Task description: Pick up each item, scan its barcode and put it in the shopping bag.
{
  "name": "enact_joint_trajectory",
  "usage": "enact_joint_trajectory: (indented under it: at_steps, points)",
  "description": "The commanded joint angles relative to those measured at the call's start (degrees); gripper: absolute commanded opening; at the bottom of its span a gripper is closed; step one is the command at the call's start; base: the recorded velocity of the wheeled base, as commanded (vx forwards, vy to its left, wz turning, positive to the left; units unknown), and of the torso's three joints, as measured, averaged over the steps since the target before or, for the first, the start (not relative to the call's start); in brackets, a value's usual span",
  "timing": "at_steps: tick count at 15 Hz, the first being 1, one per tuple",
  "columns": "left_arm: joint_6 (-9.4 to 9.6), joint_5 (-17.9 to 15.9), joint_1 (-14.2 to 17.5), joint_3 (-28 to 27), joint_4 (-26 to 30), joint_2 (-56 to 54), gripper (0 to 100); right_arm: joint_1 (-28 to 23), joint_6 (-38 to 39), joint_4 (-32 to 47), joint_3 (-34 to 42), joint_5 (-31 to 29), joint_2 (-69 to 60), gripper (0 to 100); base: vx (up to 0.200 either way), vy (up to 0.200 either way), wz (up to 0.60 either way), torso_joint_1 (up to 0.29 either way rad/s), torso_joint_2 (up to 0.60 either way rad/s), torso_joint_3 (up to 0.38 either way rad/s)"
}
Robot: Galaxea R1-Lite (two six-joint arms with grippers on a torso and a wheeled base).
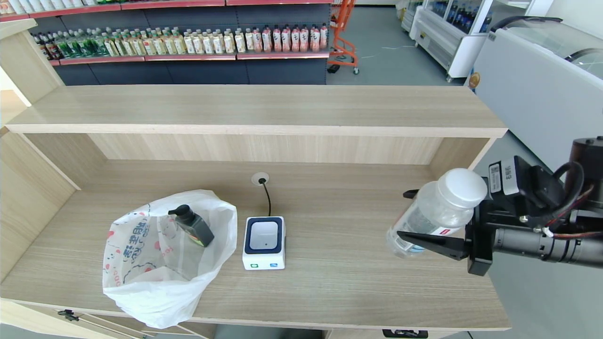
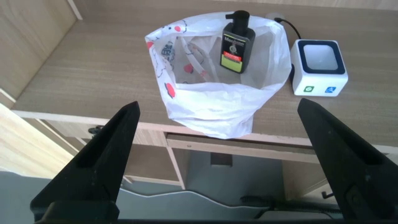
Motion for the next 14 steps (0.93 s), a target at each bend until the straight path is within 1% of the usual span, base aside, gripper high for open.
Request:
enact_joint_trajectory:
  at_steps: [1, 3, 5, 6, 9, 11, 14]
  points:
    - [-0.01, 0.02, 0.0, 0.0, -0.01, -0.02, 100, 0.27, -5.49, 0.04, -1.04, 0.01, 2.14, 0, 0.0, 0.0, 0.0, 0.0, 0.0, 0.0]
    - [-0.01, 0.02, 0.0, 0.0, -0.01, -0.02, 100, 0.27, -11.73, 0.39, -3.24, 0.01, 4.51, 0, 0.0, 0.0, 0.0, 0.0, 0.0, 0.0]
    - [-0.01, -0.07, 0.0, 0.0, -0.01, -0.02, 100, 0.27, -18.76, 0.48, -7.46, 0.1, 7.24, 0, 0.0, 0.0, 0.0, 0.0, 0.0, 0.0]
    - [-0.01, 0.02, 0.0, 0.0, -0.01, -0.02, 100, 0.8, -20.52, 0.66, -8.69, 0.19, 7.77, 0, 0.0, 0.0, 0.0, 0.0, 0.0, 0.0]
    - [-0.1, 0.02, 0.0, 0.0, -0.01, -0.02, 100, 3.17, -23.42, 1.01, -11.15, 0.1, 8.82, 0, 0.0, 0.0, 0.0, 0.0, 0.0, 0.0]
    - [-0.01, 0.02, 0.0, 0.0, -0.01, -0.02, 100, 4.23, -24.92, 1.01, -11.5, 0.1, 9.26, 0, 0.0, 0.0, 0.0, 0.0, 0.0, 0.0]
    - [-0.19, 0.02, 0.0, 0.0, -0.01, -0.02, 100, 4.67, -25.88, 1.1, -11.5, 0.19, 9.44, 0, 0.0, 0.2, 0.0, 0.001, 0.0, 0.002]
